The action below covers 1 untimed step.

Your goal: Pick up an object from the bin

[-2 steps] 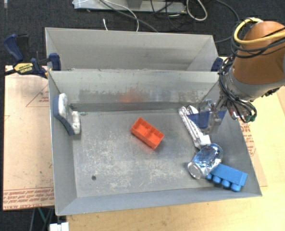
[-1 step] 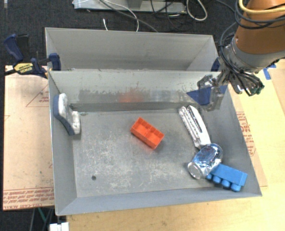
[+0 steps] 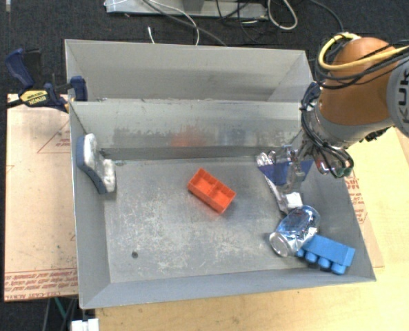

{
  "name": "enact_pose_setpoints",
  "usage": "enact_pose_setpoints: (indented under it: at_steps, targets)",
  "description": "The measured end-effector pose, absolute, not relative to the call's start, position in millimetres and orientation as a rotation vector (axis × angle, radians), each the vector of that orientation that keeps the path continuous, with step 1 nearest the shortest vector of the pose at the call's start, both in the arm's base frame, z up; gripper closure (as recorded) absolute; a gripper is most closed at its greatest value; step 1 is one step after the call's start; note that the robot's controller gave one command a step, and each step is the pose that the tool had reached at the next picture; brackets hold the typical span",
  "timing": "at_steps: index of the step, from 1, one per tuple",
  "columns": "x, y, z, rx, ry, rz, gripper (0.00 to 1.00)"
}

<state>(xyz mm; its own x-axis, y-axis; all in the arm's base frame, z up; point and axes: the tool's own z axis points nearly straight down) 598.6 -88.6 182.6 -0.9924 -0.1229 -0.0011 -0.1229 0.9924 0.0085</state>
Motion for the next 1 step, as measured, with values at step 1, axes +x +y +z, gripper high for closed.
enact_pose_setpoints:
  at_steps: [1]
  targets:
    - [608.0, -76.4, 187.8, -0.213, 3.118, 0.010, 1.00]
